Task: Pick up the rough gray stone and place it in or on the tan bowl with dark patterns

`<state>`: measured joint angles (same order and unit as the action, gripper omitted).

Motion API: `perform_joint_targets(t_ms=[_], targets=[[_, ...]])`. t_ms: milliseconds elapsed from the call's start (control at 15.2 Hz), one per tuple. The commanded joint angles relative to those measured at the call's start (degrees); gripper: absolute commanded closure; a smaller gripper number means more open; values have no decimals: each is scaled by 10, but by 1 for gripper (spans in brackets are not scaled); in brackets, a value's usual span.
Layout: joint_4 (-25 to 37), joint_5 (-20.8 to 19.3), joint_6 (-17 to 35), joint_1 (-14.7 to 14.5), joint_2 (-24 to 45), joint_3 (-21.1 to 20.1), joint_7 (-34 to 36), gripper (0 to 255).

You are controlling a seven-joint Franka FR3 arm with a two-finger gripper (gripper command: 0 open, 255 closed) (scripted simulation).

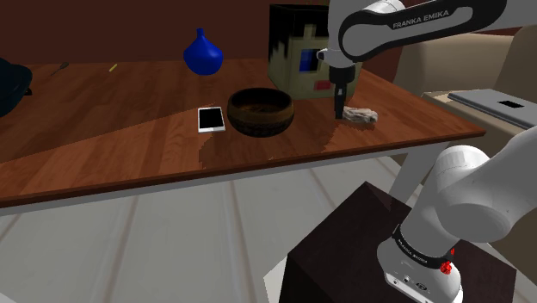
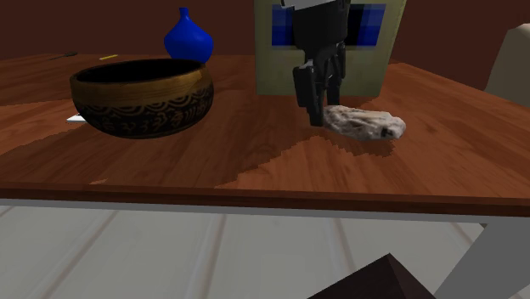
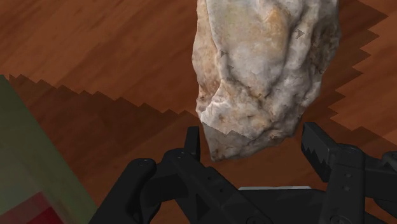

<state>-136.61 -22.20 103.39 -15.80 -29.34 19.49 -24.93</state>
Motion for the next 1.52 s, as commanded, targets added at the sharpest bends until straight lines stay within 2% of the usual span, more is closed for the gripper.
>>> perform_joint_targets(t_ms=[0, 132, 1452], targets=[[0, 0, 0, 0, 0, 0, 0, 255], [0, 0, 0, 0, 0, 0, 0, 255], [152, 20, -148, -6, 2, -23, -32, 255]])
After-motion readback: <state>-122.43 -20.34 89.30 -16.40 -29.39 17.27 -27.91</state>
